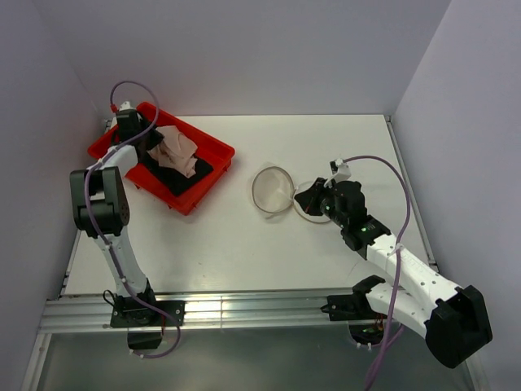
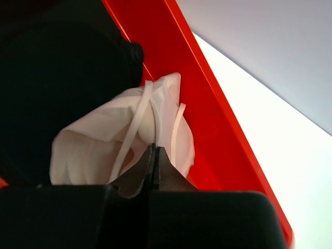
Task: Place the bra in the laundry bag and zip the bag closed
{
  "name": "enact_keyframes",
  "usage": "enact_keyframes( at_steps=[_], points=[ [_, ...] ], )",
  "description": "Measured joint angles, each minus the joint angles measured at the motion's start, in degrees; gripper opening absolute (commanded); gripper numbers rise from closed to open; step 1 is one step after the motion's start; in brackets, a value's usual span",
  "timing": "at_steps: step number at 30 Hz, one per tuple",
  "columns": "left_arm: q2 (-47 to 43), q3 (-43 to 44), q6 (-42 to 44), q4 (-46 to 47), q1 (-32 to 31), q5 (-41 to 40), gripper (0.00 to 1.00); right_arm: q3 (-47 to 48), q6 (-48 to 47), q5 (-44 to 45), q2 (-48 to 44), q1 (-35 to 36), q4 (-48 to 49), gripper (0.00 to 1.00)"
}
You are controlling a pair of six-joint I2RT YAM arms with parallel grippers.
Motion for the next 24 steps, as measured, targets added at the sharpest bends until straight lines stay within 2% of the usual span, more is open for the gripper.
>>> enact_keyframes(
  at_steps=[3, 5, 9, 10, 13, 18, 24],
  points=[
    [-5.0, -5.4, -0.9, 1.4, 0.1, 2.6, 0.00, 0.2, -0.1, -0.4, 0.0, 0.0, -0.1, 0.26],
    [-9.2, -8.9, -1.6, 2.5, 0.1, 4.6, 0.00, 0.4, -0.3, -1.2, -0.3, 0.1, 0.0, 0.37],
    [-19.6, -15.8, -3.1, 6.5, -0.2, 9.0, 0.00, 0.5, -0.7, -3.8, -1.7, 0.4, 0.2, 0.52],
    [-22.6, -17.5, -3.5, 7.6, -0.4, 10.2, 0.00, 0.7, -0.9, -4.5, -2.0, 0.5, 0.2, 0.60],
    [-30.6, -21.8, -4.5, 11.2, -1.4, 13.4, 0.00, 2.0, -1.4, -7.6, -2.1, 0.9, 1.0, 0.70],
    [-43.8, -27.3, -4.9, 13.8, -4.5, 20.1, 0.00, 6.8, -1.7, -15.0, -0.7, 1.8, 3.5, 0.82],
    [-59.1, -33.1, -5.5, 17.2, -11.6, 32.2, 0.00, 16.8, -4.3, -25.7, 3.3, 2.2, 5.3, 0.91]
  ],
)
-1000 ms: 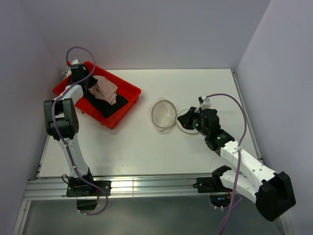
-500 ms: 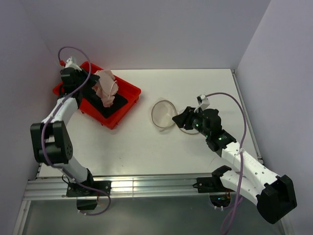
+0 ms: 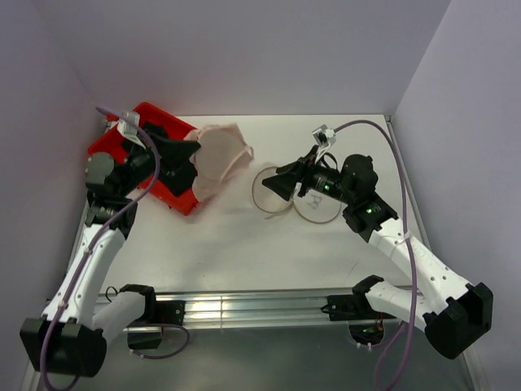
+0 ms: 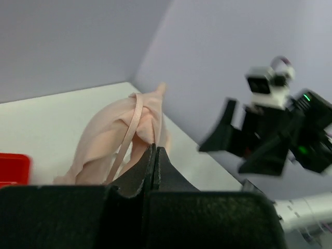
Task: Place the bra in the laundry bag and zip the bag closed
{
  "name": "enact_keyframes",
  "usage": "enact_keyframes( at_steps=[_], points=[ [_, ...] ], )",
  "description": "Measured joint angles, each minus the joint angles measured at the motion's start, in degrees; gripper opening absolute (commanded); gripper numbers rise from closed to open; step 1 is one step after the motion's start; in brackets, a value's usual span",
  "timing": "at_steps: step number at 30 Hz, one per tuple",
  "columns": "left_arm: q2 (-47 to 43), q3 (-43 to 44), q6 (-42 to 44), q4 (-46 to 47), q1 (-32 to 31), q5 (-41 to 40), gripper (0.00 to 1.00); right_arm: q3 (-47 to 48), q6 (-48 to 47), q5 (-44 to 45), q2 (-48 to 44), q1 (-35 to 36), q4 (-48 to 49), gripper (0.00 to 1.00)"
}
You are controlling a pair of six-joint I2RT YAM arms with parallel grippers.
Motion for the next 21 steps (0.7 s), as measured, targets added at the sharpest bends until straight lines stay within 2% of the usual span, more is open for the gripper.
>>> enact_keyframes(
  at_steps=[5, 11, 17, 19, 20, 21],
  points=[
    [-8.2, -7.2, -2.6, 3.5, -3.9, 7.2, 0.00, 5.6, -2.4, -3.7, 2.3, 0.5, 0.0, 0.91],
    [-8.5, -7.6, -3.1, 1.9, -8.4, 10.7, 0.00, 8.0, -6.1, -6.4, 2.8, 1.1, -2.9, 0.91],
    [-10.2, -8.1, -4.7, 2.9, -10.2, 12.5, 0.00, 4.7, -5.7, -8.4, 2.9, 3.0, -1.1, 0.69],
    [-11.5, -8.1, -4.3, 1.9, -10.2, 12.6, 0.00, 3.8, -5.6, -8.9, 3.7, 3.6, -1.3, 0.58],
    [-12.2, -8.1, -4.1, 1.0, -10.2, 12.6, 0.00, 3.8, -5.6, -9.0, 4.3, 4.0, -1.4, 0.46],
    [-12.7, -8.1, -3.7, 0.2, -10.2, 12.5, 0.00, 3.8, -5.5, -9.0, 4.9, 4.5, -1.2, 0.42]
  ],
)
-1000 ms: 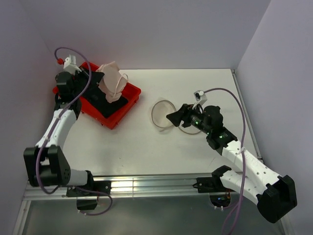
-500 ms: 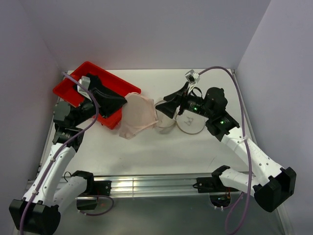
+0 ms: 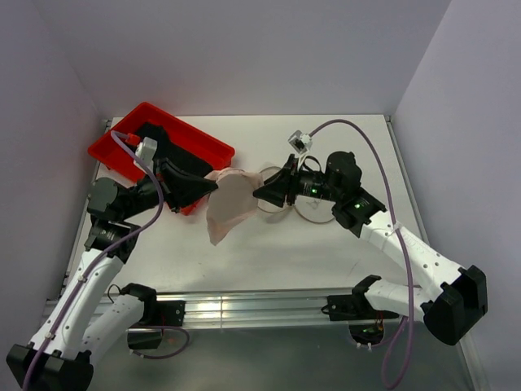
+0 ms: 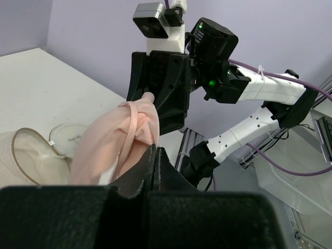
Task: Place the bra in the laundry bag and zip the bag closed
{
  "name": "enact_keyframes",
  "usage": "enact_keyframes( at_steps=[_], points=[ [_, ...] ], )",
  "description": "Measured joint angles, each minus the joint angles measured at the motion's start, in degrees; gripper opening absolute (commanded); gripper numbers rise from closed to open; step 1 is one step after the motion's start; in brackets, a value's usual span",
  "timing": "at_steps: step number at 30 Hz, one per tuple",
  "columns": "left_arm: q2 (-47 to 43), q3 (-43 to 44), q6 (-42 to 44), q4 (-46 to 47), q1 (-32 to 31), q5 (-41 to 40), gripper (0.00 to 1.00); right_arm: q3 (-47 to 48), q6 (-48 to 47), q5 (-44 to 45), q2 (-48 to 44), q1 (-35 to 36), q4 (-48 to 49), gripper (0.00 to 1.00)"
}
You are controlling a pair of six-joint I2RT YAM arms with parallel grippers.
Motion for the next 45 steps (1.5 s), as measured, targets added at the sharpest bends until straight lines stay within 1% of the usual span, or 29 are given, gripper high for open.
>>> enact_keyframes(
  at_steps=[1, 2, 3, 4, 5, 6, 7, 8, 9, 11, 12, 13, 14, 15, 16, 17, 19, 20, 22, 24, 26, 28, 29, 30, 33, 35, 39, 43, 45],
  points=[
    [-0.6, 0.0, 0.3, -1.0, 0.0, 0.0, 0.00, 0.0, 0.5, 0.1, 0.5, 0.5, 0.2, 0.35],
    [-1.0, 0.0, 0.5, -1.8, 0.0, -0.1, 0.00, 0.0, 0.6, 0.1, 1.0, 1.0, 0.3, 0.15],
    [-1.4, 0.0, 0.8, -2.6, 0.0, -0.2, 0.00, 0.0, 0.6, 0.1, 1.3, 1.6, 0.5, 0.06],
    [-1.8, 0.0, 1.1, -3.5, 0.0, -0.6, 0.00, 0.0, 1.2, 0.2, 1.5, 2.1, 0.7, 0.01],
    [-2.3, 0.0, 1.6, -5.3, 0.0, -1.2, 0.07, -0.1, 1.9, 0.3, 1.6, 2.6, 0.7, 0.00],
    [-2.8, 0.0, 2.5, -7.1, 0.0, -2.0, 0.19, -0.1, 2.5, 0.5, 1.6, 3.2, 0.7, 0.00],
    [-3.3, 0.4, 3.8, -10.4, 0.0, -3.8, 0.37, -0.2, 2.8, 0.7, 1.6, 3.9, 0.6, 0.00],
    [-3.8, 1.6, 5.6, -15.5, -0.1, -6.9, 0.65, -0.6, 2.8, 1.3, 1.6, 5.1, 0.5, 0.00],
    [-4.1, 2.8, 7.1, -19.8, -0.2, -10.2, 0.78, -1.2, 2.9, 2.0, 1.5, 6.6, 0.0, 0.00],
    [-4.7, 5.6, 9.3, -28.1, -0.2, -18.7, 0.94, -3.1, 3.1, 3.7, 1.7, 9.9, -0.9, 0.01],
    [-5.1, 6.7, 10.2, -31.3, -0.2, -22.5, 0.95, -4.1, 3.3, 4.5, 2.1, 11.4, -1.4, 0.06],
    [-5.4, 7.5, 10.6, -34.0, -0.2, -26.0, 0.95, -5.2, 3.9, 5.3, 3.0, 12.6, -1.9, 0.13],
    [-6.0, 8.0, 11.0, -36.5, -0.2, -29.6, 0.95, -6.1, 4.5, 6.4, 4.4, 13.5, -2.5, 0.33],
    [-6.4, 8.1, 11.2, -38.3, -0.2, -32.5, 0.95, -6.5, 5.4, 7.6, 6.2, 13.8, -3.5, 0.44],
    [-6.7, 8.1, 11.2, -39.8, -0.2, -34.4, 0.95, -6.6, 5.8, 9.3, 8.5, 13.9, -5.1, 0.52],
    [-7.0, 8.0, 11.2, -41.2, -0.2, -36.2, 0.94, -6.5, 6.1, 11.6, 10.8, 13.9, -6.6, 0.64],
    [-6.9, 7.6, 11.3, -42.8, -0.2, -38.6, 0.93, -6.5, 6.2, 16.5, 13.6, 14.0, -10.6, 0.74],
    [-6.9, 7.2, 11.3, -43.4, -0.2, -39.3, 0.93, -6.5, 6.2, 18.7, 13.9, 14.1, -12.6, 0.74],
    [-6.6, 6.6, 11.4, -44.8, -0.2, -40.4, 0.92, -6.5, 5.3, 22.8, 12.8, 15.3, -15.0, 0.72],
    [-6.4, 6.3, 11.5, -46.2, -0.2, -41.5, 0.91, -6.3, 3.7, 26.5, 10.8, 17.8, -16.5, 0.59],
    [-6.5, 6.3, 11.7, -47.2, -0.2, -42.6, 0.91, -6.2, 1.9, 29.5, 8.6, 21.0, -17.3, 0.52],
    [-6.8, 6.3, 12.4, -47.8, -0.2, -43.8, 0.90, -6.2, 0.0, 30.3, 7.8, 23.5, -17.5, 0.46],
    [-7.0, 6.3, 12.7, -48.0, -0.2, -44.4, 0.89, -6.2, -0.9, 30.2, 8.1, 24.7, -17.4, 0.44],
    [-7.2, 6.3, 13.0, -48.2, -0.2, -45.0, 0.89, -6.2, -1.5, 30.1, 8.8, 25.8, -17.1, 0.45],
    [-7.6, 6.4, 14.0, -48.8, -0.2, -47.1, 0.87, -5.5, -3.8, 30.5, 14.1, 29.7, -16.4, 0.55],
    [-7.8, 6.4, 14.4, -49.1, -0.2, -48.5, 0.86, -3.7, -5.7, 32.4, 19.6, 33.1, -16.1, 0.62],
    [-9.5, 6.9, 15.6, -50.8, -0.2, -53.1, 0.85, 0.4, -9.3, 35.9, 28.0, 37.6, -14.1, 0.68],
    [-12.5, 7.5, 16.5, -51.5, -0.2, -56.6, 0.84, 4.5, -12.5, 39.6, 33.3, 39.3, -12.4, 0.71],
    [-13.7, 7.8, 17.0, -51.6, -0.2, -57.7, 0.84, 6.8, -14.2, 41.5, 36.1, 39.8, -12.1, 0.72]
  ],
)
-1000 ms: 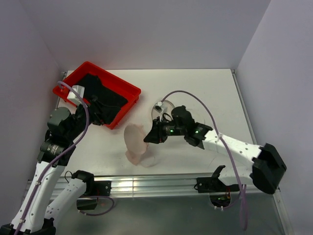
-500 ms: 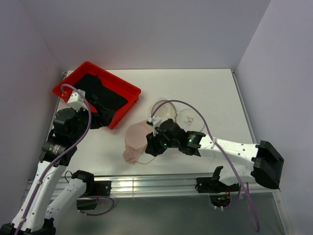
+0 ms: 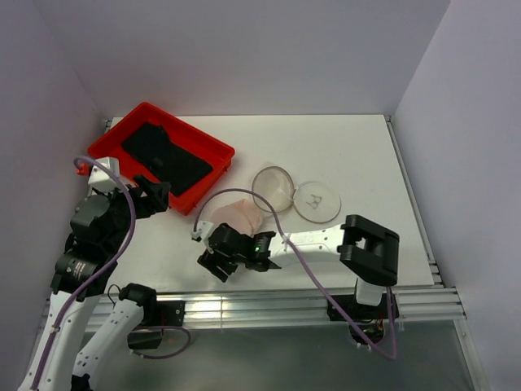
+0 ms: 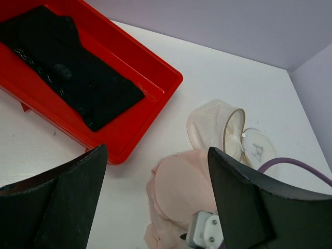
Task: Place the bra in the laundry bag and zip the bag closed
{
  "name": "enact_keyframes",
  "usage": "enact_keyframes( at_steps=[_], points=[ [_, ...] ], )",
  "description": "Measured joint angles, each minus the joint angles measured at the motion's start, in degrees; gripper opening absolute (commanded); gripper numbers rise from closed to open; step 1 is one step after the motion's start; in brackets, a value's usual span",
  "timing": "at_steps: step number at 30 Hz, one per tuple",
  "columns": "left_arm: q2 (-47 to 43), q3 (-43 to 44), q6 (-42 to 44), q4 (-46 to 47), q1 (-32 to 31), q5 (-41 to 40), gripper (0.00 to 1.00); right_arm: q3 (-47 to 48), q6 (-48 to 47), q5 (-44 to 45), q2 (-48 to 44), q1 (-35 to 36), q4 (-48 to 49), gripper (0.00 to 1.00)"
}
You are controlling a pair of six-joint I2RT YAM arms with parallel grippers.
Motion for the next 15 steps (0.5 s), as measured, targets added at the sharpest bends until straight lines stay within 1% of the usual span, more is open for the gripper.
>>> enact_keyframes(
  at_steps=[4, 6, 7, 8, 9, 10, 11, 15],
  points=[
    [-0.4, 0.1, 0.5, 0.0, 0.0, -1.5, 0.84, 3.8, -2.3, 2.9, 5.9, 1.2, -0.3, 0.72],
    [-0.4, 0.1, 0.7, 0.0, 0.0, -1.9, 0.84, 5.5, -3.1, 4.6, 8.9, 2.0, -1.0, 0.68],
    [-0.4, 0.1, 0.9, 0.0, 0.0, -2.2, 0.84, 6.1, -3.5, 5.8, 10.1, 2.4, -1.3, 0.58],
    [-0.5, 0.1, 1.0, 0.0, 0.0, -2.5, 0.84, 6.4, -3.5, 6.4, 10.7, 2.7, -1.0, 0.52],
    [-0.5, 0.1, 1.0, 0.0, 0.0, -2.7, 0.84, 7.3, -3.9, 8.1, 11.2, 3.1, -1.3, 0.38],
    [-0.6, 0.1, 1.1, -0.1, 0.0, -2.9, 0.84, 7.7, -4.2, 9.4, 11.5, 3.4, -1.3, 0.08],
    [-0.7, 0.1, 1.3, 0.0, 0.0, -3.0, 0.84, 8.0, -4.6, 11.1, 11.9, 3.7, -1.3, 0.00],
    [-1.1, -0.2, 1.5, 0.0, 0.0, -3.1, 0.84, 7.9, -4.2, 17.4, 11.9, 4.7, -1.3, 0.00]
  ],
)
